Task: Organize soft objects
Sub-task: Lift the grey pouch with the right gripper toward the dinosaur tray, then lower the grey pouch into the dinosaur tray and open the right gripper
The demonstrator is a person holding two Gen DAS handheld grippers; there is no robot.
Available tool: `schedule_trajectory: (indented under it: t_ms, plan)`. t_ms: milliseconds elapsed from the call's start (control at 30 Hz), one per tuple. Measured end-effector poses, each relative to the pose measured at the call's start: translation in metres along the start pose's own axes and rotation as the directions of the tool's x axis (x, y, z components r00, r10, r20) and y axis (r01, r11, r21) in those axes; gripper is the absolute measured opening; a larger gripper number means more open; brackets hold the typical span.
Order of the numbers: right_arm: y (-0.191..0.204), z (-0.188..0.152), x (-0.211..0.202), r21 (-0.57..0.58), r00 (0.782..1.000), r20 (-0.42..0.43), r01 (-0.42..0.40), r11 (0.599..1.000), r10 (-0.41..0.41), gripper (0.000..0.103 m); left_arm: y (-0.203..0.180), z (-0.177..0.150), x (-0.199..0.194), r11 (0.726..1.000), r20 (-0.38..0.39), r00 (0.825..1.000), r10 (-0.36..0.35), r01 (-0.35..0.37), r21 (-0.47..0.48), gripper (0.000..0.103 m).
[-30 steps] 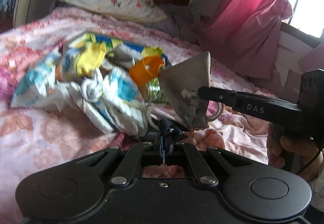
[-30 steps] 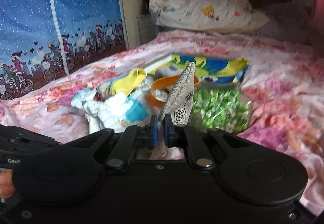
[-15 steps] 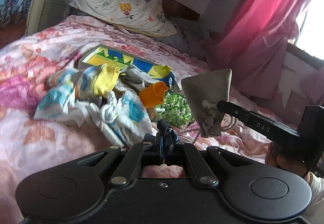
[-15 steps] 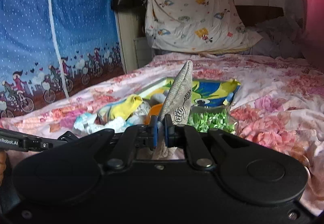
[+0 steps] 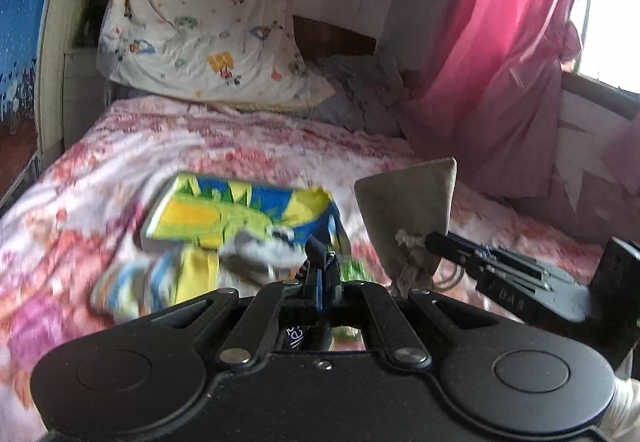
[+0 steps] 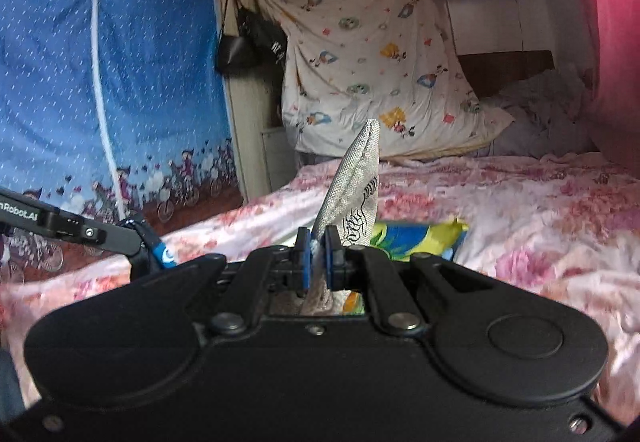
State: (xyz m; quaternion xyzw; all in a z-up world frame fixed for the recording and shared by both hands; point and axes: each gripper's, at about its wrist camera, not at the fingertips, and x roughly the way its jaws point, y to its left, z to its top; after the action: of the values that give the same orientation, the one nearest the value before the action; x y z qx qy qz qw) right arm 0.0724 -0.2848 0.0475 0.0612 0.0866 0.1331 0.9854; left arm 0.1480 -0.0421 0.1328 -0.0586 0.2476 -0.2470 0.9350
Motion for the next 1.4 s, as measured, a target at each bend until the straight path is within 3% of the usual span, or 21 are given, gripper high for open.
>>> schedule_trajectory:
  t_ms: [267,400,567,867,1033,1233,1400]
  plan:
    - [-0.023,0.032,0.076,-0.007,0.999,0.028,0.027,1.0,-0.027,0.002,0.006,0.067,0.067,0.999,0.127,0.992,0.024,-0.019,-0.045,0.0]
    - [-0.052,0.032,0.124,0.089,0.999,0.01,0.038,0.995,-0.039,0.002,0.009,0.092,0.122,0.998,0.131,0.99,0.053,-0.046,-0.053,0.0]
    - [-0.076,0.012,0.173,0.138,0.996,-0.065,0.064,0.988,-0.055,0.002,0.02,0.099,0.196,0.995,0.108,0.991,0.081,-0.073,-0.072,0.0]
    - [-0.115,-0.026,0.225,0.259,0.976,-0.203,0.132,0.957,-0.08,0.002,0.042,0.072,0.285,0.986,0.012,0.996,0.094,-0.091,-0.142,0.0]
    - [-0.125,-0.042,0.241,0.275,0.945,-0.32,0.157,0.949,-0.064,0.002,0.045,0.054,0.307,0.984,-0.075,0.993,0.096,-0.106,-0.14,0.0]
    - [-0.129,-0.051,0.258,0.239,0.916,-0.388,0.207,0.949,-0.102,0.005,0.047,0.041,0.324,0.98,-0.204,0.969,0.142,-0.166,-0.108,0.0]
    - [-0.132,-0.049,0.259,0.226,0.904,-0.411,0.224,0.948,-0.115,0.011,0.048,0.031,0.329,0.977,-0.251,0.951,0.182,-0.204,-0.065,0.002]
